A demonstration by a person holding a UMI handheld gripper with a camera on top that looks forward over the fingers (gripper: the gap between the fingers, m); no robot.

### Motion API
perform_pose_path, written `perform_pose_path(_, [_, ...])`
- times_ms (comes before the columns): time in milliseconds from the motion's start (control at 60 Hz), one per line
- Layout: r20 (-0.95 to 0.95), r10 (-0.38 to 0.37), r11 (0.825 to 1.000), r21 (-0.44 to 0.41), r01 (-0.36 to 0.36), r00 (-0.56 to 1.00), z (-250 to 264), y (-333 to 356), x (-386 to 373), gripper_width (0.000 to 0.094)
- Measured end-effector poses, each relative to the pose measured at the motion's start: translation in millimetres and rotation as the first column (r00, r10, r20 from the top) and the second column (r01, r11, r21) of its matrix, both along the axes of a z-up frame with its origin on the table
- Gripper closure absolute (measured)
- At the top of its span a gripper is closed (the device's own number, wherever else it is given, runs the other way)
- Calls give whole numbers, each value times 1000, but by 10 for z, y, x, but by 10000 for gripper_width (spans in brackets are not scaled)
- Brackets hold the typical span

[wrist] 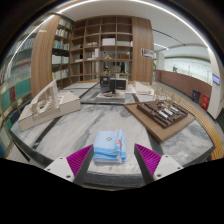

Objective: Fold towel

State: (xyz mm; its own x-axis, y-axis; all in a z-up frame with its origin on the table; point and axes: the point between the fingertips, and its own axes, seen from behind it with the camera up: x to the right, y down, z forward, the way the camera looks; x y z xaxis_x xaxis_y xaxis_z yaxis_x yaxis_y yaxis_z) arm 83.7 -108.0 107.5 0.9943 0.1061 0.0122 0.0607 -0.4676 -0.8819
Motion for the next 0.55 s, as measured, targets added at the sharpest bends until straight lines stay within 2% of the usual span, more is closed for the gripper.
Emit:
perform_pose_path(267, [-33,38,995,94,-34,999,334,-462,-43,88])
perform_pose_path(400, [-116,-17,993,118,30,993,311,-476,154,102])
perform_pose_path(550, [-238,-51,995,75,71,970,153,-459,265,96])
